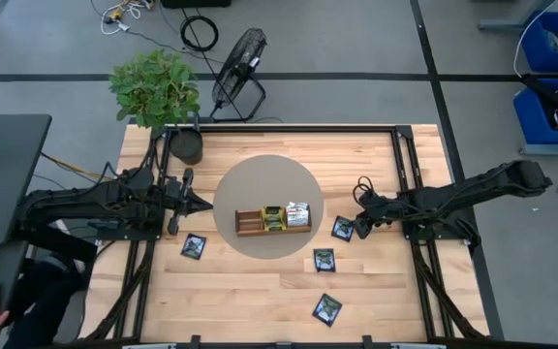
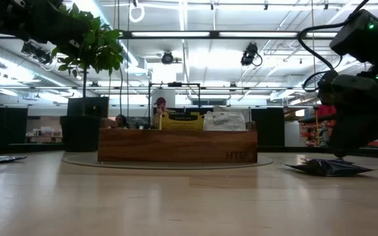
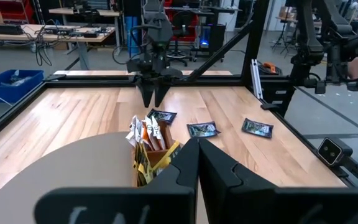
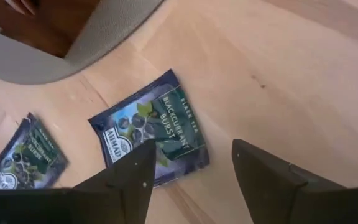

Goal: Pick & Place Tea
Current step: Put the purple tea bag into the left section of the wooden organizer

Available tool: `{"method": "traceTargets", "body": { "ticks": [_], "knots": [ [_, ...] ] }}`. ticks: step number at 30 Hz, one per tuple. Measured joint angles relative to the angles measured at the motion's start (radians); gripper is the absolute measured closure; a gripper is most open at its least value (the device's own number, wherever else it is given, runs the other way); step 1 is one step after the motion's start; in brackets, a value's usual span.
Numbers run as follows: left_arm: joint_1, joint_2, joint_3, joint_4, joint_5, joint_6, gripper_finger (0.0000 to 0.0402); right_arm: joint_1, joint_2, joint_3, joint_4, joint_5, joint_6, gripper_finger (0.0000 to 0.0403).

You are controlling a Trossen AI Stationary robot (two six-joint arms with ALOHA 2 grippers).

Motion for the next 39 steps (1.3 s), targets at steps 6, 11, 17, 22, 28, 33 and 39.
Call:
{"method": "traceTargets", "body": {
  "ticks": [6,11,17,22,28,33,39],
  "knots": [
    [0.0,0.0,0.0,-0.007,0.0,0.0,0.0387,0.0,0.087,0.004,0.028,-0.023,0.017,0.0184],
    [0.0,0.0,0.0,-0.007,0.0,0.0,0.0387,0.0,0.119,0.003,0.079,-0.031,0.017,0.0184],
    [0.0,0.0,0.0,-0.007,0.0,-0.001,0.0387,-0.001,0.12,0.001,0.107,-0.081,0.023,0.0198],
    [0.0,0.0,0.0,-0.007,0.0,-0.001,0.0387,0.0,0.12,0.001,0.088,-0.111,0.023,0.023],
    [0.0,0.0,0.0,-0.007,0.0,-0.001,0.0387,0.0,0.12,0.001,0.077,-0.114,-0.024,0.0289],
    [0.0,0.0,0.0,-0.007,0.0,-0.001,0.0387,0.0,0.121,0.0,0.073,-0.126,-0.067,0.0369],
    [0.0,0.0,0.0,-0.006,0.0,-0.001,0.0387,0.001,0.122,-0.001,0.099,-0.158,-0.125,0.0396]
  ]
}}
